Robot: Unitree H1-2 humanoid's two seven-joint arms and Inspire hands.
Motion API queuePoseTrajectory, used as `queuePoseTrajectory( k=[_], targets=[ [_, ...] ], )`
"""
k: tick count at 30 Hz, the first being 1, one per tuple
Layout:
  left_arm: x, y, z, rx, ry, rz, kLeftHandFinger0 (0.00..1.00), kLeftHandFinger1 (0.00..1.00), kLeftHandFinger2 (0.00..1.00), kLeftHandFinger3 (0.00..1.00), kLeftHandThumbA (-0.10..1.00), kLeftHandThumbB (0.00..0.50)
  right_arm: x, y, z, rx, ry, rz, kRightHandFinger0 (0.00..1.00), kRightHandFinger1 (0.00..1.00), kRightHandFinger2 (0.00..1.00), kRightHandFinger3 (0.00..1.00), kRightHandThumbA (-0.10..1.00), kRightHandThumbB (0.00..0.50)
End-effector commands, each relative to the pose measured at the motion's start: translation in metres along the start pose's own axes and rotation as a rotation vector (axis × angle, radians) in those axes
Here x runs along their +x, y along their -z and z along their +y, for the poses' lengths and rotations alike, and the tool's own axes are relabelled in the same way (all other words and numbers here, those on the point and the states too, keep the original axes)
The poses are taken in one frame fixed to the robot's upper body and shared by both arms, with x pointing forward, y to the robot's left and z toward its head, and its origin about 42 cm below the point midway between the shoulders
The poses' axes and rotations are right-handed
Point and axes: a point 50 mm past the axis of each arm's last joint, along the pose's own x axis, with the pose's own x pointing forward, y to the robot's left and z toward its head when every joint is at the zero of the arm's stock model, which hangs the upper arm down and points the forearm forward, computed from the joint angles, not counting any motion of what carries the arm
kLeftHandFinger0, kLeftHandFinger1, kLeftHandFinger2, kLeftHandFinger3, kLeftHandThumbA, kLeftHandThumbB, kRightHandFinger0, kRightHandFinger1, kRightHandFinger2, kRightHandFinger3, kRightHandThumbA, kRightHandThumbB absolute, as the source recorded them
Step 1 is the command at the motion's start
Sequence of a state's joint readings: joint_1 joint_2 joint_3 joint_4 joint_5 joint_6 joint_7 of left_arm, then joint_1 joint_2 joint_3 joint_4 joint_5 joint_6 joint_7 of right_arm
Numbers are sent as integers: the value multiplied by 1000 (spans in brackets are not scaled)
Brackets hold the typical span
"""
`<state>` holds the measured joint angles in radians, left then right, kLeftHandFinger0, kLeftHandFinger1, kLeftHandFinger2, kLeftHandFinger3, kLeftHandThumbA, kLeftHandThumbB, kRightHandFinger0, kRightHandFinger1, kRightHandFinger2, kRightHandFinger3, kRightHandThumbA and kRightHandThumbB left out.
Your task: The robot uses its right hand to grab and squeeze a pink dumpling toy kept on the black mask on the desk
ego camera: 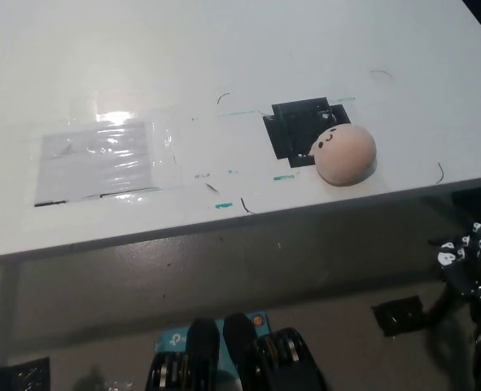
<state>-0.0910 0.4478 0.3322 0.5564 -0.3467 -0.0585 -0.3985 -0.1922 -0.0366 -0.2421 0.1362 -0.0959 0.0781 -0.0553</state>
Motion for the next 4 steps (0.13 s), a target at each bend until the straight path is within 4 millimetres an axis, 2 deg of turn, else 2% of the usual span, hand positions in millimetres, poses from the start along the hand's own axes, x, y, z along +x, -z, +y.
queuePoseTrajectory(
  k=[1, 4],
  targets=[
    [1, -20, 16, 56, 11, -49, 0, 24, 134, 131, 1000, 500, 4, -3, -1, 104, 56, 21, 84, 202, 365, 827, 105, 117],
    [-1, -19, 16, 58, 10, -48, 0, 22, 139, 146, 1000, 500, 4, 0, 0, 109, 63, 38, 64, 173, 340, 807, 123, 125]
  ],
)
